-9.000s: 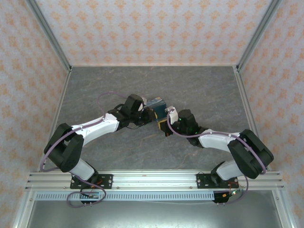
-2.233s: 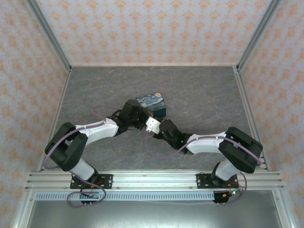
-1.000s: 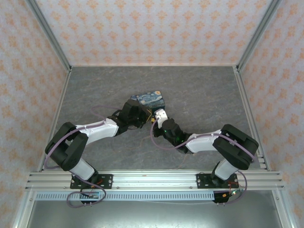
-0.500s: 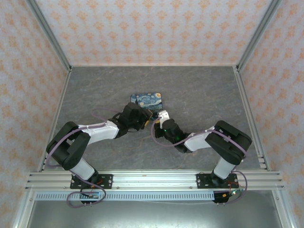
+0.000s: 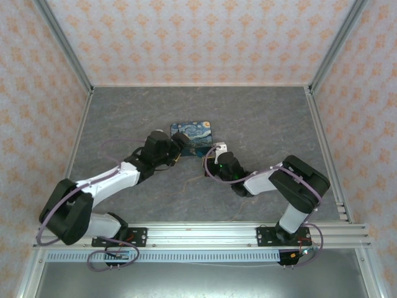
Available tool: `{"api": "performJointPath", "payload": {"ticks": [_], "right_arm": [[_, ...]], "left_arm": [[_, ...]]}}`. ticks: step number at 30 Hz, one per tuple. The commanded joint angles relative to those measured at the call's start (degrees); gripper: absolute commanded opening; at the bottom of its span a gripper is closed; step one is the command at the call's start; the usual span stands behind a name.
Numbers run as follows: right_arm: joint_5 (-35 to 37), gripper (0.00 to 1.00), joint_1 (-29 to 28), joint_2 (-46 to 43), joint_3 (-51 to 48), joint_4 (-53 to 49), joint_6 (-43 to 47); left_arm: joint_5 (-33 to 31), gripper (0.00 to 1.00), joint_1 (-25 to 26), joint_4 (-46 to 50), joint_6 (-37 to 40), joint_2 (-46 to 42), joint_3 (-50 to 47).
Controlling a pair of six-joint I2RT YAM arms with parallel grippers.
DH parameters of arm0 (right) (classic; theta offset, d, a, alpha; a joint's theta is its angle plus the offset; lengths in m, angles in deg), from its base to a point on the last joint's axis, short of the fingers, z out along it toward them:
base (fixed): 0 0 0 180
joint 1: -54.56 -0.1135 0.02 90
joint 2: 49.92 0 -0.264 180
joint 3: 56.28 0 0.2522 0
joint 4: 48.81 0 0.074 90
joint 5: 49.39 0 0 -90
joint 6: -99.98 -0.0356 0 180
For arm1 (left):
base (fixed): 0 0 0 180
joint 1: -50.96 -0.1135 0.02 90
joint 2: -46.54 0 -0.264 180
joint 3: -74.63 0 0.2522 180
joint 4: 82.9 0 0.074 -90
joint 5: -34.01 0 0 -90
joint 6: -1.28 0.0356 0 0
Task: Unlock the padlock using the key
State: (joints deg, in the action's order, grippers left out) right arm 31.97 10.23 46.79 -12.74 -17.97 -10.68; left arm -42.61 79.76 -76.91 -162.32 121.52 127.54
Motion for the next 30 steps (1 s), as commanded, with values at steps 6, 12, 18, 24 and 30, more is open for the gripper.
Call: {"api": "performJointPath", "payload": {"ticks": [6,12,18,24,30], "right_arm": [[-13.1,0.0,4.8,3.6,0.5,2.9,-17.1],[-17.3,0.0,6.9,5.6,3.5,-1.2,-21.0],[-13.5,0.24,7.0,1.3,2.2,-4.4,-18.4],[-11.5,0.48,7.7,-3.9,1.3,-7.8,-13.9],[-18.4,0.58,8.4,-2.0,6.3,-6.9,-13.0]], "left_arm": [[-5.9,0.81,-3.4,10.3,7.2,-6.7,-0.6],[-4.7,0.82,-5.8,10.2,7.6,-6.0,-1.3],[-2.4,0.82,-8.0,9.4,9.9,-3.5,0.3],[1.9,0.83,-11.0,10.2,15.8,1.8,5.0],[6.3,0.83,-12.1,12.9,22.6,10.3,11.9]]}}
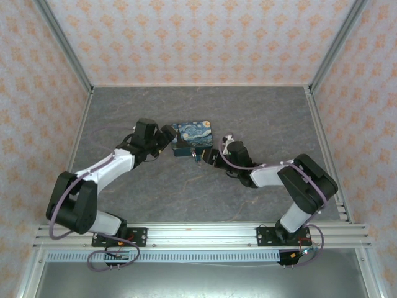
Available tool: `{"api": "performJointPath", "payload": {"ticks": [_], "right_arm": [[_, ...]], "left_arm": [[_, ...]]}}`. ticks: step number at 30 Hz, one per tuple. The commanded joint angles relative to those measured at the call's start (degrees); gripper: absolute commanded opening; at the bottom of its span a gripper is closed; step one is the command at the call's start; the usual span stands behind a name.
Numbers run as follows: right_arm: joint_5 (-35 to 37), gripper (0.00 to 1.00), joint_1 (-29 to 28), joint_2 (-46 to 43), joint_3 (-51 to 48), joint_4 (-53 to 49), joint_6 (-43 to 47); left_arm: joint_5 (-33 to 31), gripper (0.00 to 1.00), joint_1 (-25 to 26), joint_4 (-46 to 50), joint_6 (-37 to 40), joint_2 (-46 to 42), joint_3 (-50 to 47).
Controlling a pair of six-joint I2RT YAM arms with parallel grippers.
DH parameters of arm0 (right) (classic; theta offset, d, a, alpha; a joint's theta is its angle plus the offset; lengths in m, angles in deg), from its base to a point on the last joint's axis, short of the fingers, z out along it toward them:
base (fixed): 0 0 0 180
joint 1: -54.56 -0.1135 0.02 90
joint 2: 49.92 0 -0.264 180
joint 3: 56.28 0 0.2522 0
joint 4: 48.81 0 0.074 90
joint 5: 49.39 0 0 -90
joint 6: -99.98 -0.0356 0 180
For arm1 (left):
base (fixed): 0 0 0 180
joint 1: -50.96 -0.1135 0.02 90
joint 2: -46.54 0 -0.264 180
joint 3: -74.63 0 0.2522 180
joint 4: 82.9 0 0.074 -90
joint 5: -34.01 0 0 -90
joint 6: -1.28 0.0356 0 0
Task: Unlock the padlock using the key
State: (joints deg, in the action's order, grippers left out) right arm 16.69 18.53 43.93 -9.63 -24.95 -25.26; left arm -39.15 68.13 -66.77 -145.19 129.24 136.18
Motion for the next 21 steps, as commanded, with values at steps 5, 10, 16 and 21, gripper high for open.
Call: {"api": "performJointPath", "payload": {"ticks": [5,10,16,21], "right_arm": [[-4.3,0.59,0.3,4.1,7.0,1.1,1.9],[-5.2,0.6,1.6,6.2,9.5,0.5,3.5],[-7.6,0.61,3.7,8.1,12.0,0.4,7.7],[-10.5,0.61,5.2,10.9,13.8,2.7,9.0]], "left_arm": [[5.0,0.81,-1.2,3.2,7.7,9.3,6.9],[4.6,0.77,-1.1,3.4,8.4,13.0,6.6],[5.3,0.71,-1.0,2.9,8.5,14.2,3.5],[4.5,0.7,-0.4,2.7,8.0,11.8,0.0]]}}
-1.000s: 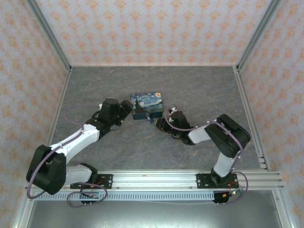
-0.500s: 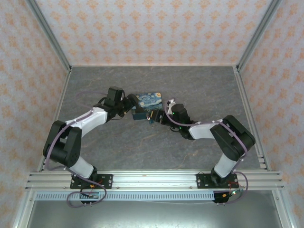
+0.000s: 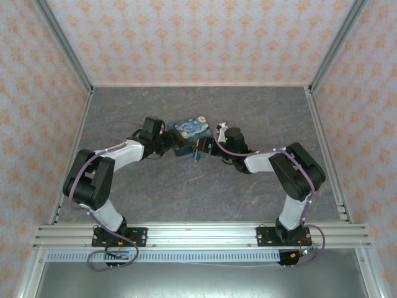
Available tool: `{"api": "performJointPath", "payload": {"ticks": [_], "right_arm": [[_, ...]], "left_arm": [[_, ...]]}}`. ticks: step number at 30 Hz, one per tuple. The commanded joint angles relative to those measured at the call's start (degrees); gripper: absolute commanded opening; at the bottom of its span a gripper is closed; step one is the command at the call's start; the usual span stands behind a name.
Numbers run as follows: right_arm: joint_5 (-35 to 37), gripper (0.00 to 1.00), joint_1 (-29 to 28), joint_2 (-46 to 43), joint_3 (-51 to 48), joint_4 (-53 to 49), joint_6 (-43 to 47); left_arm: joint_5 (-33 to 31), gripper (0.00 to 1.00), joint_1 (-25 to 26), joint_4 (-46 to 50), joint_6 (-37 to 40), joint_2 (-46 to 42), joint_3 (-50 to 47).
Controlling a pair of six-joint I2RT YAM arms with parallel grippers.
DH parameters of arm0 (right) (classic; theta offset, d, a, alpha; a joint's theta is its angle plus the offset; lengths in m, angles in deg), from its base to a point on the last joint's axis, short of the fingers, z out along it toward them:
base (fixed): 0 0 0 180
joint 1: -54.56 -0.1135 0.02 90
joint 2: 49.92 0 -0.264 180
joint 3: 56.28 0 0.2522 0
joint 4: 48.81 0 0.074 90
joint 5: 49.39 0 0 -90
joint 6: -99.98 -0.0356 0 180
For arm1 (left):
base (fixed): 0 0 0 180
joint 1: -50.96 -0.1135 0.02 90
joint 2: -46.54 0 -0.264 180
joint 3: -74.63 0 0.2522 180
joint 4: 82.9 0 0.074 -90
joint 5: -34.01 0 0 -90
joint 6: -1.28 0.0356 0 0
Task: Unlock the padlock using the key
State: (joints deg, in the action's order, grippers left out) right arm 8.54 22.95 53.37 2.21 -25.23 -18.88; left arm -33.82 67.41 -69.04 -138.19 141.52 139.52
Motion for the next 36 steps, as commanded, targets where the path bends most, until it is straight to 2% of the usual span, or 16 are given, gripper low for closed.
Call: {"api": "performJointPath", "payload": {"ticks": [1,8,12,18,25,36], "right_arm": [[-2.7,0.62,0.9,1.8,2.3,3.3,2.8],[-3.7,0.62,1.2,2.9,3.2,4.3,5.0],[-2.8,0.63,1.5,0.5,0.5,4.5,5.5],[-5.5,0.63,2.6,-2.4,-4.6,6.2,4.9],[-10.5,0.63,2.6,2.5,-6.2,16.2,1.0],[-15.1,0.6,2.5,10.5,-1.8,21.3,-2.5]], "left_arm": [[-1.0,0.7,0.5,5.0,0.9,-0.8,-3.8],[-2.4,0.7,2.7,4.7,-1.1,-3.2,-6.9],[-3.0,0.7,2.8,4.6,-2.0,-4.1,-7.3],[-4.1,0.7,2.8,5.6,-2.0,-4.9,-6.8],[-4.3,0.71,2.8,5.8,-2.2,-4.8,-6.9],[-4.2,0.71,2.8,5.7,-2.4,-4.8,-6.8]]}}
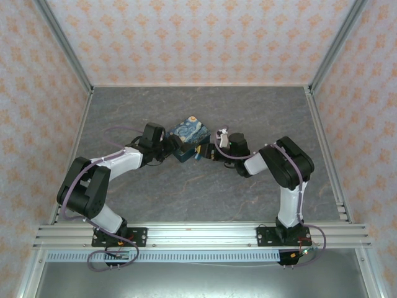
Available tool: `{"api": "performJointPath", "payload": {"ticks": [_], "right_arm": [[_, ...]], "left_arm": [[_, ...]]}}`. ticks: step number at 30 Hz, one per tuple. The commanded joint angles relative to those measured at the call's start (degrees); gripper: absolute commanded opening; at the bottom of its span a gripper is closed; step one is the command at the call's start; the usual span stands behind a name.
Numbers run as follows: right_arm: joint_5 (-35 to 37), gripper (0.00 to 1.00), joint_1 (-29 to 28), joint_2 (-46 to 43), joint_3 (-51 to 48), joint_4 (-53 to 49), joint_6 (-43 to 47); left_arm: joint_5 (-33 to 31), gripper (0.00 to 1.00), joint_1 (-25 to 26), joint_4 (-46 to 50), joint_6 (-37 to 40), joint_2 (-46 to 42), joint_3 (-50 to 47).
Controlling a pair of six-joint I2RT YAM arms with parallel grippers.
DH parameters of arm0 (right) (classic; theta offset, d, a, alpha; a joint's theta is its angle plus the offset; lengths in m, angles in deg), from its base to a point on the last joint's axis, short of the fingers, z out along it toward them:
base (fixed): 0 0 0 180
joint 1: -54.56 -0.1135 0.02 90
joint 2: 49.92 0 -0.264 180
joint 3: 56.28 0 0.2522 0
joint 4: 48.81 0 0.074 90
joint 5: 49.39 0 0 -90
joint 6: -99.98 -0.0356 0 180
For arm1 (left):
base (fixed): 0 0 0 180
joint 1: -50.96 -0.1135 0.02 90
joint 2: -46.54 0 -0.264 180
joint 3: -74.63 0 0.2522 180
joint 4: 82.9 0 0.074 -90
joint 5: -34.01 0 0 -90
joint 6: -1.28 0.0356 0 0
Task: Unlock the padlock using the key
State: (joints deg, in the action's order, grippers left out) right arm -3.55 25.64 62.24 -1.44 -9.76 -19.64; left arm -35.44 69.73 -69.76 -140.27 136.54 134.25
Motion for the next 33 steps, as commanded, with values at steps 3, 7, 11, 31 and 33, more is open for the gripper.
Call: {"api": "performJointPath", "payload": {"ticks": [3,7,11,31,33], "right_arm": [[-4.4,0.58,-0.4,3.5,1.8,9.3,-3.7],[-4.9,0.55,-0.9,4.8,1.8,10.4,-4.1],[-5.0,0.49,-1.0,5.1,1.8,11.0,-4.2],[-3.7,0.12,-1.0,3.0,0.6,5.7,-1.3],[-3.2,0.1,-0.9,2.7,0.6,5.3,-1.3]], "left_arm": [[-2.6,0.71,0.5,6.4,-0.4,0.2,-1.4],[-2.6,0.71,0.6,6.2,-0.6,0.3,-1.5],[-2.7,0.71,0.5,6.4,-0.4,0.2,-1.4],[-2.8,0.71,0.6,6.9,-0.3,-0.2,-1.2],[-3.0,0.71,0.6,7.1,-0.3,-0.3,-1.2]]}}
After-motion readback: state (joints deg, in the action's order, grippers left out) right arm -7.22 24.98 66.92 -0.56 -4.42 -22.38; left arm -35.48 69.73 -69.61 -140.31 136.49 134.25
